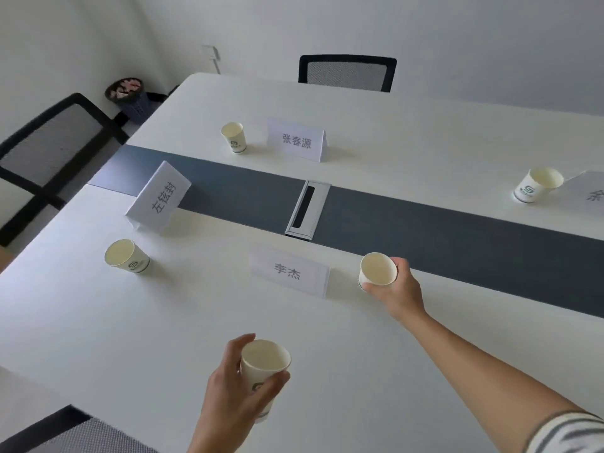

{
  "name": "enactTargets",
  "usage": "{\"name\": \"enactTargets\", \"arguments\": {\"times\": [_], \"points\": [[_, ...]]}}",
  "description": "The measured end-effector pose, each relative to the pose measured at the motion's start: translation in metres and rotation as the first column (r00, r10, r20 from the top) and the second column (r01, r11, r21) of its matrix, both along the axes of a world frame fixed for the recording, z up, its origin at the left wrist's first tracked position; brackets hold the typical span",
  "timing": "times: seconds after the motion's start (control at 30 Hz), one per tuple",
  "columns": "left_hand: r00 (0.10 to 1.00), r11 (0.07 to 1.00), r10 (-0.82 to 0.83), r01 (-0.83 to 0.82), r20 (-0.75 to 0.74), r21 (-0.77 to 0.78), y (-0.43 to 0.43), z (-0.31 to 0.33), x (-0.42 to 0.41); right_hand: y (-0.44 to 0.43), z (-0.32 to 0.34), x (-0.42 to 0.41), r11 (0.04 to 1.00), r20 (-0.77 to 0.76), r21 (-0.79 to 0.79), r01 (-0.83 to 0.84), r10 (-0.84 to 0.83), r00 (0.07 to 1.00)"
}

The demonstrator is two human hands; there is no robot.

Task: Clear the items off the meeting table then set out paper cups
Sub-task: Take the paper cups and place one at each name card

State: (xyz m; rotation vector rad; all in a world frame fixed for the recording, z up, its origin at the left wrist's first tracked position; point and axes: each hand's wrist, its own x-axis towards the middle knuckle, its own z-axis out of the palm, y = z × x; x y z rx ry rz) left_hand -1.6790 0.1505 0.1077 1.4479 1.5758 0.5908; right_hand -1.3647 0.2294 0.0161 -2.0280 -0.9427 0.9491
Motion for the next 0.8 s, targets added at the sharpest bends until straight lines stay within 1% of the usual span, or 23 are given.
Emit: {"name": "enactTargets", "arguments": {"times": [0.17,0.27,0.4,0.5,0.6,0.63,0.7,0.8], "points": [[0.994,0.993,-0.103,0.105,0.039,-0.051,0.047,-0.014,0.023,-0.003,-0.021,0.003,0.998,0.03,-0.06,0.008,-0.006,1.0],[0.987,0.988,-0.136,0.141,0.082,-0.06,0.067,-0.015,0.04,-0.008,-0.024,0.005,0.992,0.041,-0.118,-0.034,0.039,0.998],[0.972,0.975,-0.215,0.219,0.096,-0.04,0.08,-0.012,0.059,-0.022,-0.015,0.013,0.983,0.021,-0.165,-0.085,0.089,0.996],[0.951,0.954,-0.3,0.3,0.075,0.01,0.081,-0.005,0.069,-0.044,0.003,0.018,0.987,0.024,-0.16,-0.035,0.039,0.999],[0.923,0.926,-0.377,0.374,0.079,0.05,0.076,0.005,0.08,-0.073,0.029,0.021,0.994,0.026,-0.1,0.053,-0.051,0.998],[0.913,0.916,-0.401,0.396,0.077,0.067,0.073,0.009,0.083,-0.083,0.04,0.021,0.994,0.004,-0.077,0.078,-0.078,0.997],[0.888,0.887,-0.456,0.447,0.06,0.121,0.062,0.016,0.09,-0.104,0.063,0.017,0.993,-0.092,-0.033,0.117,-0.119,0.989],[0.835,0.825,-0.549,0.532,0.047,0.188,0.039,0.026,0.1,-0.139,0.096,0.005,0.994,-0.248,0.02,0.106,-0.097,0.964]]}}
